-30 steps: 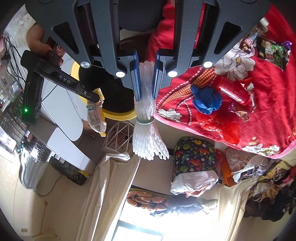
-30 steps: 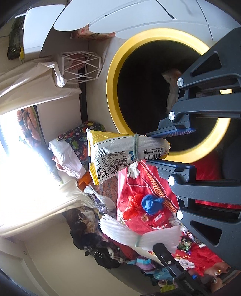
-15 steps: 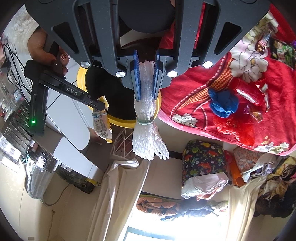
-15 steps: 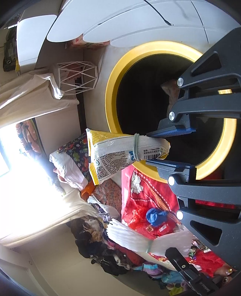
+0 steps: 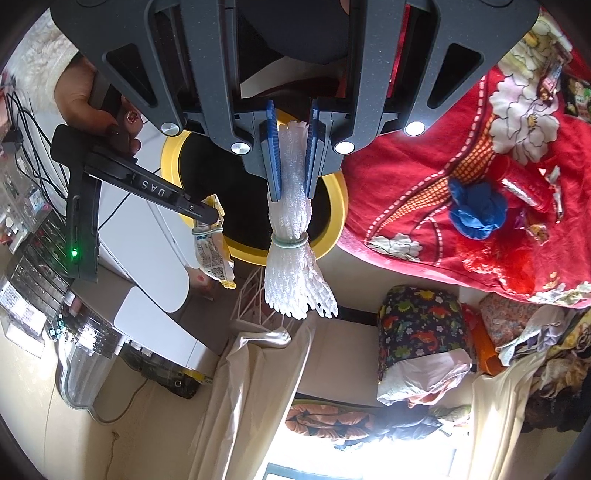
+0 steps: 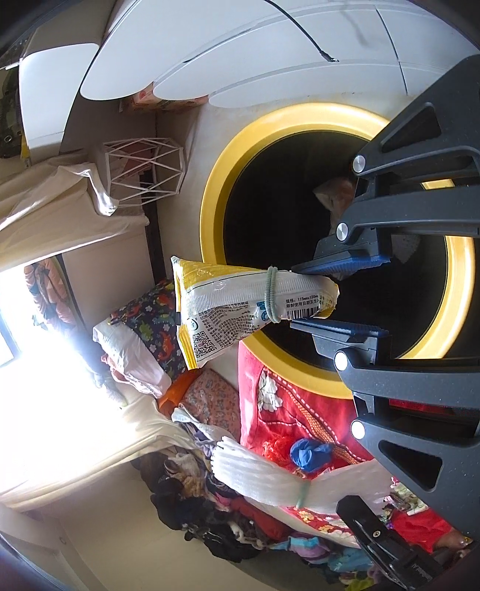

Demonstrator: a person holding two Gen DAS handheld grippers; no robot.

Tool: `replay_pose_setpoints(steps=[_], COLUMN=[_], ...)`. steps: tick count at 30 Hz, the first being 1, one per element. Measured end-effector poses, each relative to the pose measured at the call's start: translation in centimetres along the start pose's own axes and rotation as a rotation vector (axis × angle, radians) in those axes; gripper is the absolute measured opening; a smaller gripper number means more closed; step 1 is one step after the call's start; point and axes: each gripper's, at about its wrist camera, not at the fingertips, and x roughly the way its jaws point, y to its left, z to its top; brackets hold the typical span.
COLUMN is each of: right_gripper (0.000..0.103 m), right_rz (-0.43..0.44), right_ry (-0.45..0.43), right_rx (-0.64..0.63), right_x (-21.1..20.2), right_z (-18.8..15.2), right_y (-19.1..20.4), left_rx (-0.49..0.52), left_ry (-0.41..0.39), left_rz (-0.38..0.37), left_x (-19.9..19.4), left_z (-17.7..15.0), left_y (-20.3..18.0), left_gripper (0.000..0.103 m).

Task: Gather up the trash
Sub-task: 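Carry the snack wrapper and foam nets over the yellow bin with both grippers, then open the left gripper to drop the foam nets while the right gripper releases the wrapper into the bin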

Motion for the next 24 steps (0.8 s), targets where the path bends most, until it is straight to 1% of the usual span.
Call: replay_pose_setpoints(steps=[8,19,24], right_gripper=[0.022,0.023,0.025], right_rz=[-0.025,-0.047,-0.049], right_ry=[0.021,0.045,0.046], right_rx=[0.033,0.07,0.091], right_x=[0.4,0.9,1.0], right_z=[0.1,0.1,0.0], right_y=[-1.6,-3.1,-3.7], left_rx=[0.02,0.046,0.057], left_ry=[0.027,0.07,0.086], left_rz=[-0.013,-0.012,-0.016], left_x=[2.0,5.2,6.6], left_z=[0.1,0.6,1.1], left_y=[-1.0,-2.0,-2.5], left_gripper=[0.008,0.008,0.008])
